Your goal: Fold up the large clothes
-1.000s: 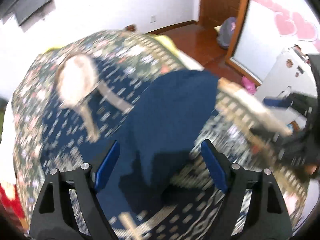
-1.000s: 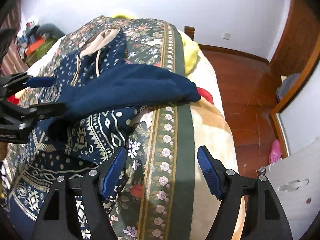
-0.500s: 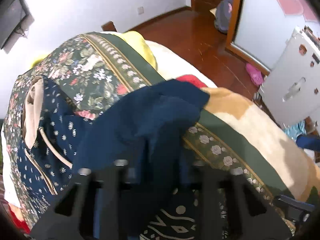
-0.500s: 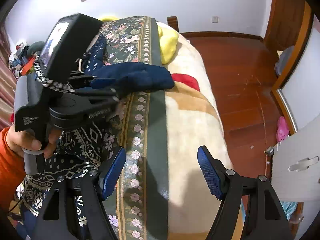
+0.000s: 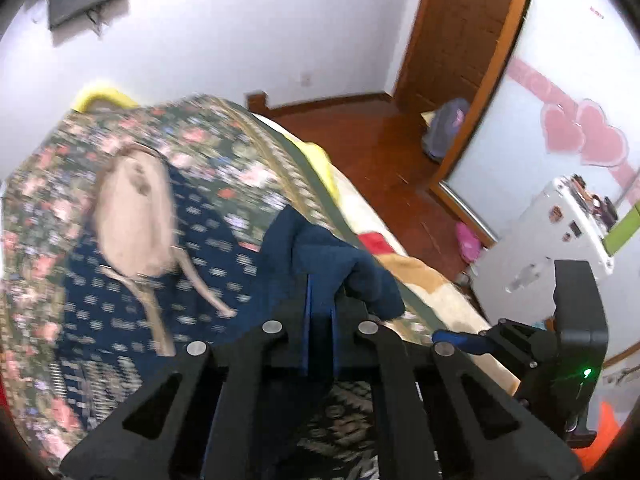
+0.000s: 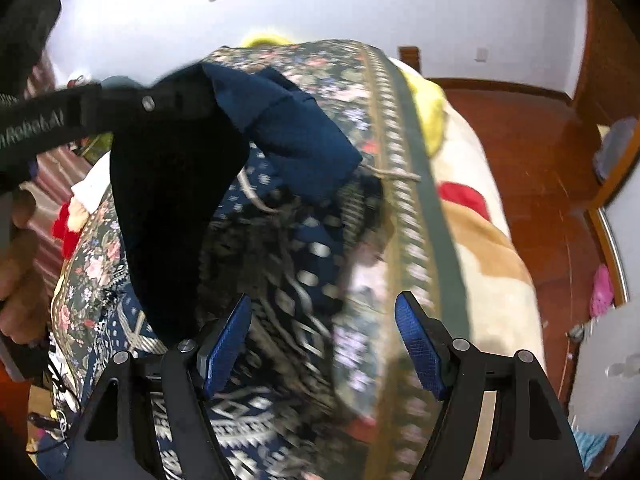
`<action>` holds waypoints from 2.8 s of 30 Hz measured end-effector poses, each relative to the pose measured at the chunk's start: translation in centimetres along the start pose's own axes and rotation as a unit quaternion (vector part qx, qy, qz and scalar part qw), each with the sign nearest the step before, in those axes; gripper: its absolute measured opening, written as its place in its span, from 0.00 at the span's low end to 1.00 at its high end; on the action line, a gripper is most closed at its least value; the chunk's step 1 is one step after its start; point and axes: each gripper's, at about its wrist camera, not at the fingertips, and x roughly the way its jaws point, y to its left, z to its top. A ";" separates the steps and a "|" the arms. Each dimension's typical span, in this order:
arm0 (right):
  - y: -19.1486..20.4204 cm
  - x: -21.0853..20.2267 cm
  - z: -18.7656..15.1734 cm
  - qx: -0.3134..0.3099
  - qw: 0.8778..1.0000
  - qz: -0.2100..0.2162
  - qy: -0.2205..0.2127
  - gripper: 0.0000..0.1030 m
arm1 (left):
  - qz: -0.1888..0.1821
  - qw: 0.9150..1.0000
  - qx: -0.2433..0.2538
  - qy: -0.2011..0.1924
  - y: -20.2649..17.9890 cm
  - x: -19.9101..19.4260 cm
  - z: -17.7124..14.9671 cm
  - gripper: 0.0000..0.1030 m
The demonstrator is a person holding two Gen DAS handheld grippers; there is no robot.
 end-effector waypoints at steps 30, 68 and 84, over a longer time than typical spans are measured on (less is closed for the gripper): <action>4.4 6.9 -1.6 -0.069 0.988 -0.131 0.054 0.98 | 0.085 0.980 -0.144 0.110 21.4 -4.7 -21.0 0.59; 4.5 5.8 -0.5 -0.062 0.987 -0.145 0.039 0.97 | 0.170 0.960 -0.204 0.091 27.9 -7.5 -23.6 0.47; 4.3 4.5 1.4 -0.101 0.982 -0.151 0.047 0.97 | 0.194 0.961 -0.145 0.131 26.4 -4.4 -24.9 0.57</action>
